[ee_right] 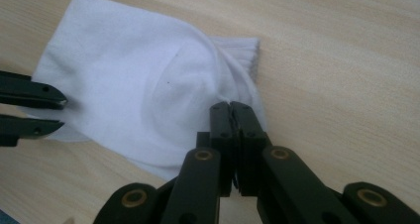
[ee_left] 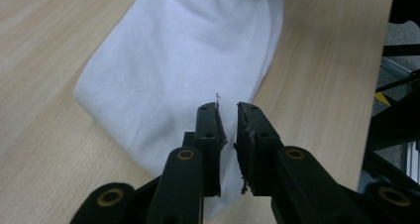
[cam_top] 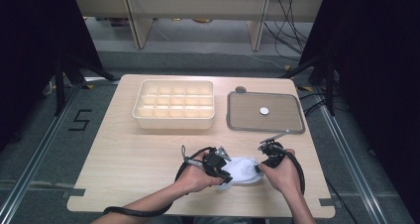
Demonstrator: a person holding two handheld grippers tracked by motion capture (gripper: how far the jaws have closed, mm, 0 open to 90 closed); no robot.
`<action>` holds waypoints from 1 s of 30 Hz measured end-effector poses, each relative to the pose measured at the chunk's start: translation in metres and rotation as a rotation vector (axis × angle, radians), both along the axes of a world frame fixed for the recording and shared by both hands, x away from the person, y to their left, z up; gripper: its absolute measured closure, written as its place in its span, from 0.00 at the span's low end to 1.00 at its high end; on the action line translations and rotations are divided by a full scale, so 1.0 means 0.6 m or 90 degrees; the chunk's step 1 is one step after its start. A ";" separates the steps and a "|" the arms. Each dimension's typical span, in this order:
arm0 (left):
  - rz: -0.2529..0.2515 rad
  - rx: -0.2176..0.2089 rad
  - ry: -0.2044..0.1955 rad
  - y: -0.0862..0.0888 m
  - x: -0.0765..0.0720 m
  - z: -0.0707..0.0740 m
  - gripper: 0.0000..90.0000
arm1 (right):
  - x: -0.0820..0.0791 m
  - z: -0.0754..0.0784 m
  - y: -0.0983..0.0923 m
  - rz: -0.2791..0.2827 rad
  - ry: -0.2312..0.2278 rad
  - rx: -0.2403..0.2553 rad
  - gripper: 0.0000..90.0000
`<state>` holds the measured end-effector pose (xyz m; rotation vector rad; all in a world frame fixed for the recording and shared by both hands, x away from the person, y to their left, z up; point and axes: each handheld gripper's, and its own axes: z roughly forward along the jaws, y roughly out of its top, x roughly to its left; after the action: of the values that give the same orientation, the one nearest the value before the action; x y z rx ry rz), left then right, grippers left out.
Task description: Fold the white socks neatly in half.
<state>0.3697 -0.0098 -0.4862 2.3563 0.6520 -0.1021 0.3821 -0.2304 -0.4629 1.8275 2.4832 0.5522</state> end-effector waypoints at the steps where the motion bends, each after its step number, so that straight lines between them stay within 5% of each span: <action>1: 0.001 0.004 0.003 0.001 0.002 -0.003 0.89 | 0.000 0.000 0.000 -0.001 0.000 0.001 0.99; 11: 0.005 0.006 0.016 0.001 0.005 -0.008 0.90 | -0.001 0.016 -0.001 -0.008 -0.008 0.021 0.89; 16: 0.013 -0.005 0.016 0.007 0.007 0.004 0.86 | 0.002 0.032 -0.008 -0.005 -0.080 0.012 0.75; 18: 0.026 -0.017 0.013 0.011 0.008 0.014 0.82 | 0.006 0.027 -0.011 -0.006 -0.079 0.020 0.72; 20: 0.074 -0.039 0.023 0.026 0.014 0.027 0.73 | 0.009 0.021 -0.011 -0.021 -0.059 0.026 0.70; 25: 0.141 -0.020 0.042 0.052 0.032 0.026 0.55 | 0.009 0.000 -0.019 -0.033 -0.029 0.038 0.66; 26: 0.134 -0.006 0.042 0.057 0.037 0.023 0.53 | 0.008 -0.002 -0.020 -0.038 -0.021 0.035 0.66; 28: 0.157 -0.024 0.051 0.053 0.035 0.018 0.51 | 0.008 -0.007 -0.021 -0.039 -0.016 0.036 0.67; 30: 0.137 -0.007 0.056 0.054 0.036 0.015 0.50 | 0.007 -0.008 -0.022 -0.041 -0.011 0.037 0.67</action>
<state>0.3915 0.0224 -0.4773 2.2648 0.9414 -0.1130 0.3866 -0.2433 -0.4676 1.9071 2.4125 0.6399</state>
